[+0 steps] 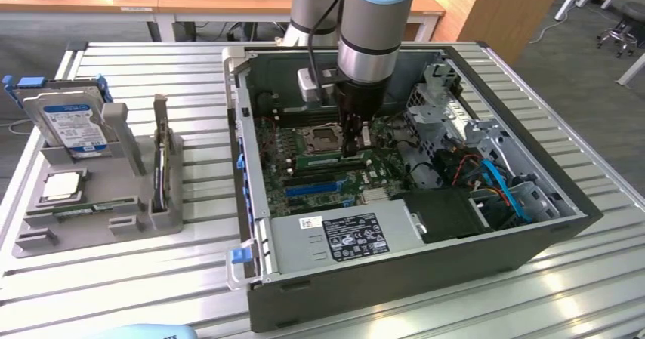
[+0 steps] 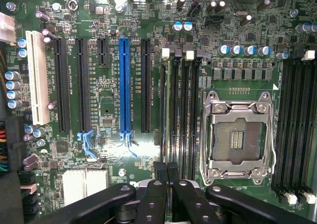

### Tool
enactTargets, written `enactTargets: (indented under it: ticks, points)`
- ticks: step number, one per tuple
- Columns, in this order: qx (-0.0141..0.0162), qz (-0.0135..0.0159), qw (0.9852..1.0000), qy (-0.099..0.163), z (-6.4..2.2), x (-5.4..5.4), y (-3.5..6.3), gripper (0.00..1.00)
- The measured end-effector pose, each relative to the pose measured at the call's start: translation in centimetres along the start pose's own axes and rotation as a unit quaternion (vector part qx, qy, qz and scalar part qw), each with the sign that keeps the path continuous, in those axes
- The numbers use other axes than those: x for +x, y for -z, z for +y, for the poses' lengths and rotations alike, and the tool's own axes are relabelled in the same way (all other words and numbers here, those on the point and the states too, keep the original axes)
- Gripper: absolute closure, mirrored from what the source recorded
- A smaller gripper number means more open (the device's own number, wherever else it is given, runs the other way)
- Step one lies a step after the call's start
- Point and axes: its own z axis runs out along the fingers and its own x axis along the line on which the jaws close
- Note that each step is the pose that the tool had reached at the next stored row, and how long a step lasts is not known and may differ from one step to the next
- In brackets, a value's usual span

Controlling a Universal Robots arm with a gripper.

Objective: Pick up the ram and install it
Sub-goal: 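Insert the ram into the slot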

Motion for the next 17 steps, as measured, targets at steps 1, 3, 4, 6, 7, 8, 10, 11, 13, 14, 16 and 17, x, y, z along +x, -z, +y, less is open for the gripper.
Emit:
enactTargets:
  ticks: [1,3,4,6,7,8,10,11,13,14,16,17]
  points:
    - [0.0,0.0,1.0,0.0,0.0,0.0,0.0,0.88]
    - [0.0,0.0,1.0,0.0,0.02,0.0,0.0,0.88]
    - [0.0,0.0001,1.0,0.0,0.03,0.0,0.0,0.88]
    - [0.0,0.0001,1.0,0.0,0.07,-0.01,0.0,0.88]
    - [0.0,0.0001,1.0,0.0,0.09,-0.01,0.0,0.88]
    - [0.0001,0.0001,1.0,0.0,0.1,-0.01,0.0,0.88]
    - [0.0,0.0002,1.0,0.0,0.12,-0.01,0.0,0.88]
    - [0.0,0.0003,1.0,0.0,0.14,0.0,0.0,0.88]
    - [0.0,0.0003,1.0,0.0,0.19,0.0,0.0,0.88]
    - [0.0,0.0003,1.0,0.001,0.19,0.0,0.0,0.88]
    - [0.0,0.0004,1.0,0.001,0.2,0.0,-0.01,0.88]
    - [0.0,0.0004,1.0,0.002,0.2,0.0,-0.01,0.88]
